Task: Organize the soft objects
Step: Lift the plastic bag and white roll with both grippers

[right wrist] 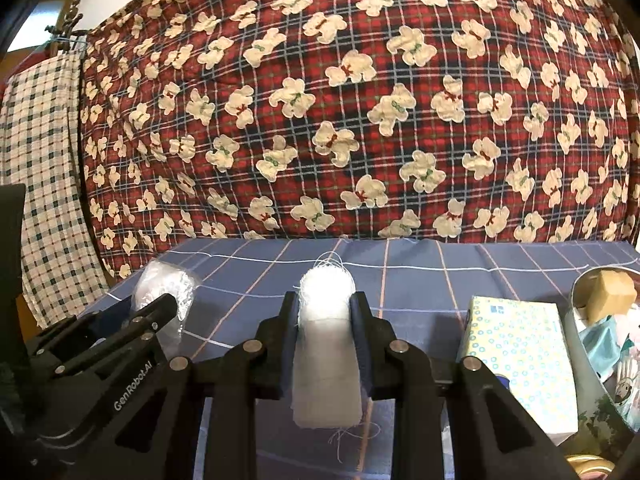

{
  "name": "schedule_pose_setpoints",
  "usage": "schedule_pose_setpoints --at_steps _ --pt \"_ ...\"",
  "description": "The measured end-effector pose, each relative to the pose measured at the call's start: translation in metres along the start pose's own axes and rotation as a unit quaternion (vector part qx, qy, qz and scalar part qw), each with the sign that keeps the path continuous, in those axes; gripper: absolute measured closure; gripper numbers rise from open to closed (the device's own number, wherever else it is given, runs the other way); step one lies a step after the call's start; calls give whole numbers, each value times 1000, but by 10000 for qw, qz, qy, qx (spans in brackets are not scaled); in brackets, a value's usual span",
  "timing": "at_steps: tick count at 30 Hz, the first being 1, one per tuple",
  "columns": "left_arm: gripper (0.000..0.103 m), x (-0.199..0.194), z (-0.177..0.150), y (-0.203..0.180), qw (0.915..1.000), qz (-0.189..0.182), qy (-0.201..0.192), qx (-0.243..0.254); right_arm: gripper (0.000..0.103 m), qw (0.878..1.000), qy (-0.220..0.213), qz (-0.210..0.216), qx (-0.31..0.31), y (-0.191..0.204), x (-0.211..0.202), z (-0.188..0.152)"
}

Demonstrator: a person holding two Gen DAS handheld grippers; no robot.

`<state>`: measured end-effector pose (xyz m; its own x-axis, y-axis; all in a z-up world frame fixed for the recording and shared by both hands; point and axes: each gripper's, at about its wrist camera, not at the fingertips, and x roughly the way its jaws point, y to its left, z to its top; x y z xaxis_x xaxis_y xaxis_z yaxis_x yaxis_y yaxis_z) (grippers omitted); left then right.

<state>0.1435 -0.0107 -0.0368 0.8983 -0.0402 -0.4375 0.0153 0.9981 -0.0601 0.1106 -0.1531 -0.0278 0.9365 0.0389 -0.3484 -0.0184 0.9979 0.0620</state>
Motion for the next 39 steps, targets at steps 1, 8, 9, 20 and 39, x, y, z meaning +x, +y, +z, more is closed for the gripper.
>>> schedule_pose_setpoints --at_steps 1,8,9,20,39 --pt "77 -1 0 0 10000 13 -17 8 74 10000 -27 9 -16 1 -1 0" --pt "77 -7 -1 -1 9998 70 -158 39 74 9998 -212 63 -33 0 -8 -1" --pt "77 -8 -1 -1 9998 73 -181 52 74 9997 -244 70 -43 1 -10 -1" --pt "77 -17 -2 -2 9990 168 -396 93 74 9989 -444 171 -18 0 -19 -2" --pt "77 -29 -4 -3 9971 316 -688 110 74 9959 -849 314 16 -2 -41 -4"
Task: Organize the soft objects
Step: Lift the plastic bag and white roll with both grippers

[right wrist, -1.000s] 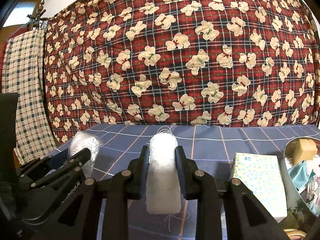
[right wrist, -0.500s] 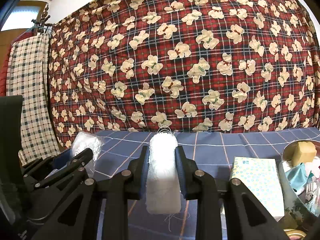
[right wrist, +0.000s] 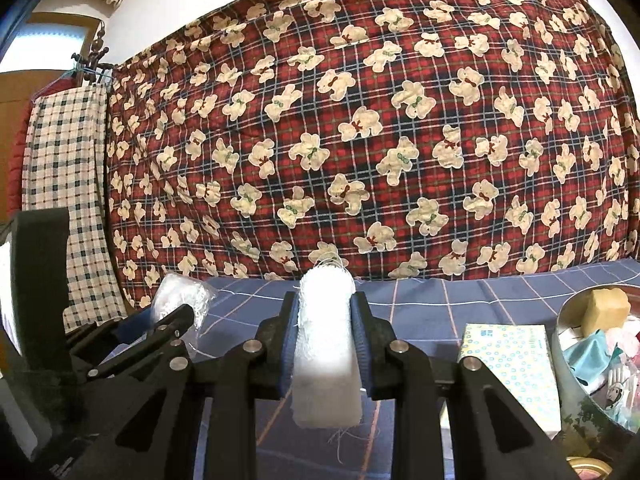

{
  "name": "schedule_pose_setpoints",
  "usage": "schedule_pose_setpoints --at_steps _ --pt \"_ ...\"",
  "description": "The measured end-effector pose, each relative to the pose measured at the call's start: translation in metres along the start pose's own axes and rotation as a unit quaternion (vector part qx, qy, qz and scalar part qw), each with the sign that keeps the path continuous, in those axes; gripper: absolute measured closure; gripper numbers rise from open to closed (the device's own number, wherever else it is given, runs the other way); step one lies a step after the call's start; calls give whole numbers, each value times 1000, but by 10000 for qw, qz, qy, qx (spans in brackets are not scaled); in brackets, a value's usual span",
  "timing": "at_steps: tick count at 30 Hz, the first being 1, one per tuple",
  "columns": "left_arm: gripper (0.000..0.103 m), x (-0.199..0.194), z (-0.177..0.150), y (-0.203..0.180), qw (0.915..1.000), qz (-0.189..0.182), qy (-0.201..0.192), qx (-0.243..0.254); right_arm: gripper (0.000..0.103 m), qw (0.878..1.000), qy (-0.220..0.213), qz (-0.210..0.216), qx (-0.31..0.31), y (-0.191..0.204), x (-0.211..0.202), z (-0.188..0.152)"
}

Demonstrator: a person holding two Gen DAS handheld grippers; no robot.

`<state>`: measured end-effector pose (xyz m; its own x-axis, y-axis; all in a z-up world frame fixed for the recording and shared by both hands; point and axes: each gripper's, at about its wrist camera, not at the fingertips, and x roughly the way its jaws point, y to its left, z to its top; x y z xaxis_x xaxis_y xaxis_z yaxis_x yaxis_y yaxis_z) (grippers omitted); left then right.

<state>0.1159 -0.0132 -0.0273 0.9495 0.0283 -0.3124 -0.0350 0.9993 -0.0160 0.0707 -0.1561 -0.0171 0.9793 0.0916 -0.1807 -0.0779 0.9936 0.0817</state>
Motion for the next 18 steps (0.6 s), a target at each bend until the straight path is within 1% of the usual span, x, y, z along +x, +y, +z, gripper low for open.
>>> schedule_pose_setpoints --at_steps 8,14,18 --pt "77 -6 -1 -1 9999 8 -150 59 74 9999 -133 -13 -90 3 -5 0" --pt "77 -8 0 -2 9999 42 -162 45 74 9995 -300 -5 -141 3 -13 1" --pt "77 -8 0 -1 9999 35 -146 42 74 9984 -482 24 -304 6 -20 2"
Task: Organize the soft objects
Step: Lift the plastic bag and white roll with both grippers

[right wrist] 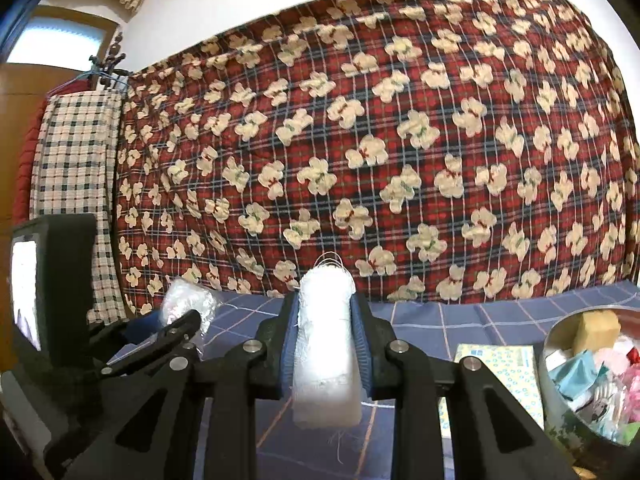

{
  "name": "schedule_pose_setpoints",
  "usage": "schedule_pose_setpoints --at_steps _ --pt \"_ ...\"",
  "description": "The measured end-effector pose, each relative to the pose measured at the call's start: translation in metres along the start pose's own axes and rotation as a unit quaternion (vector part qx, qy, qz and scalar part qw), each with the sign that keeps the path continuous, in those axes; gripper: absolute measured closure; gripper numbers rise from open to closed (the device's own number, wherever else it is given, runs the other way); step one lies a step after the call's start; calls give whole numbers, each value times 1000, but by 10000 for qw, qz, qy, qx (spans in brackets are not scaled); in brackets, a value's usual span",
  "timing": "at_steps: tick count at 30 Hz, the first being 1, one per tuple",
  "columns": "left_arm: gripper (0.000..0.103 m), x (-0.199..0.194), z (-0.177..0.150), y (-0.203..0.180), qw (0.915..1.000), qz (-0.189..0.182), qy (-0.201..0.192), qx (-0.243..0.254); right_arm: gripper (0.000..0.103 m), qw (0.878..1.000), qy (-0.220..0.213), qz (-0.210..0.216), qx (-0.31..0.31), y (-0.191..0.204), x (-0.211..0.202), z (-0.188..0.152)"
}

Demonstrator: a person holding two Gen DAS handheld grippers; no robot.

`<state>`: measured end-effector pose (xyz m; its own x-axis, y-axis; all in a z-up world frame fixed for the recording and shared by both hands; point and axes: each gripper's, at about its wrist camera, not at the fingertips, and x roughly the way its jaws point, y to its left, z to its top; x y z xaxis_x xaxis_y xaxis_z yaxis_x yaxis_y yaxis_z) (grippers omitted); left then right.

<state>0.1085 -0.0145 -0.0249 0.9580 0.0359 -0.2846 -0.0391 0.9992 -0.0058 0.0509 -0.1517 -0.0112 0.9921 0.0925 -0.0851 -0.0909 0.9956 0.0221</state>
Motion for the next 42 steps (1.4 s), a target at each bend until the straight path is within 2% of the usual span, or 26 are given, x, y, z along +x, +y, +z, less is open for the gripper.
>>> schedule_pose_setpoints --at_steps 15,29,42 --pt "77 -3 -2 -5 9999 -76 121 39 74 9999 -86 83 33 -3 -11 2" --pt "77 -16 -7 -20 9999 -103 80 105 74 9997 -144 176 81 -4 -23 5" --pt "77 -25 1 -26 9993 -321 175 -35 74 9996 -203 201 39 -7 -34 13"
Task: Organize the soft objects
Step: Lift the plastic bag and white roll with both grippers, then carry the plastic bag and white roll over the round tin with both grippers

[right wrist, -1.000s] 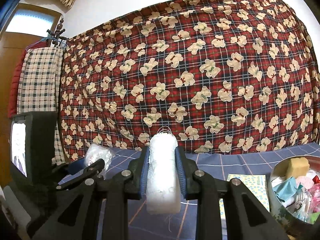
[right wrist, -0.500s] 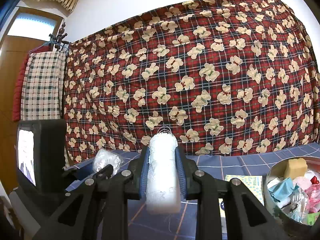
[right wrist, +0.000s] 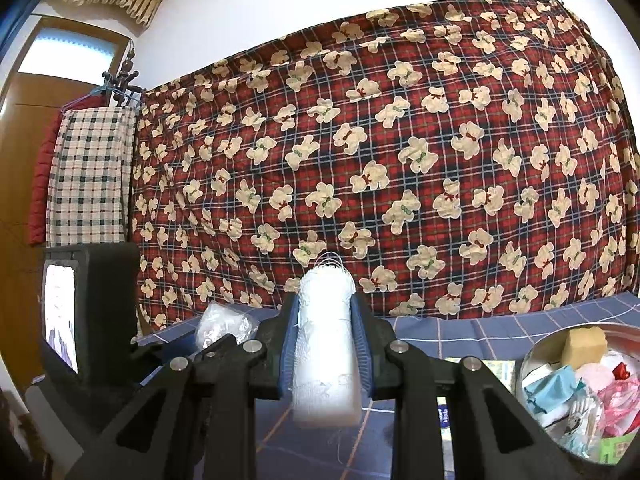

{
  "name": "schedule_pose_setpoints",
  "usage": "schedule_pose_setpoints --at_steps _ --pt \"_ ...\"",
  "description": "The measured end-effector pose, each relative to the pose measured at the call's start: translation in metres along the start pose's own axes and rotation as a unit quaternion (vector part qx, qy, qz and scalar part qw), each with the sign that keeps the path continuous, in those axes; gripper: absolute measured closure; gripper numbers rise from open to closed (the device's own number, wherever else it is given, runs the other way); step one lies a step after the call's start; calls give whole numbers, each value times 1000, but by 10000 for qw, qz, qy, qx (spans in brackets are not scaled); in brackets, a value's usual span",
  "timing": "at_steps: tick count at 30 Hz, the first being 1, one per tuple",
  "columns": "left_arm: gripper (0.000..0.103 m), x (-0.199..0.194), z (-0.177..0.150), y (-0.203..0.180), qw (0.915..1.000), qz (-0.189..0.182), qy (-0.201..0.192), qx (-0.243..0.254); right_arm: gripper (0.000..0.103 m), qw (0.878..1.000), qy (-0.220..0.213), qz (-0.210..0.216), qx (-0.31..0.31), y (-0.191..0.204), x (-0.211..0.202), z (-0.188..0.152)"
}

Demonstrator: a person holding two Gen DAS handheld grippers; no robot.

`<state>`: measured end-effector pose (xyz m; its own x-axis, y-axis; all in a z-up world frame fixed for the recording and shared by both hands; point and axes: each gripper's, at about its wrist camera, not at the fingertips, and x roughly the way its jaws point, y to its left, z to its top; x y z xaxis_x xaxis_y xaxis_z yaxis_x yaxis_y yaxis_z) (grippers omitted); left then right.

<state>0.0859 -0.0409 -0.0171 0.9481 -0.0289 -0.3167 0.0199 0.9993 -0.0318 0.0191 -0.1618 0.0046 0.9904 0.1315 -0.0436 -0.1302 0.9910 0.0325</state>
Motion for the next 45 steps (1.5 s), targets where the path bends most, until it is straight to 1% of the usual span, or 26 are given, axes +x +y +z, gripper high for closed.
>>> schedule_pose_setpoints --at_steps 6,12,15,21,31,34,38,45 --pt "77 -6 13 -6 9998 -51 174 -57 74 10000 10 68 -19 -7 -6 15" --pt "77 -15 26 -23 9996 -173 209 37 74 9999 -39 101 -38 -21 -18 31" --pt "77 -19 32 -32 9992 -322 236 47 74 9999 -20 123 24 -32 -24 38" --pt "77 -24 44 -63 9973 -604 301 277 74 10000 30 70 62 -58 -34 51" --pt "77 -32 50 -117 9915 -1063 442 612 74 9998 132 -156 43 -102 -50 63" --pt "77 -34 49 -132 9898 -1142 477 709 74 9996 137 -216 72 -114 -55 66" --pt "77 -36 48 -149 9875 -1229 501 853 74 9992 111 -367 -54 -130 -64 71" --pt "77 -36 48 -177 9827 -1400 580 1061 74 9981 207 -574 -93 -162 -69 79"
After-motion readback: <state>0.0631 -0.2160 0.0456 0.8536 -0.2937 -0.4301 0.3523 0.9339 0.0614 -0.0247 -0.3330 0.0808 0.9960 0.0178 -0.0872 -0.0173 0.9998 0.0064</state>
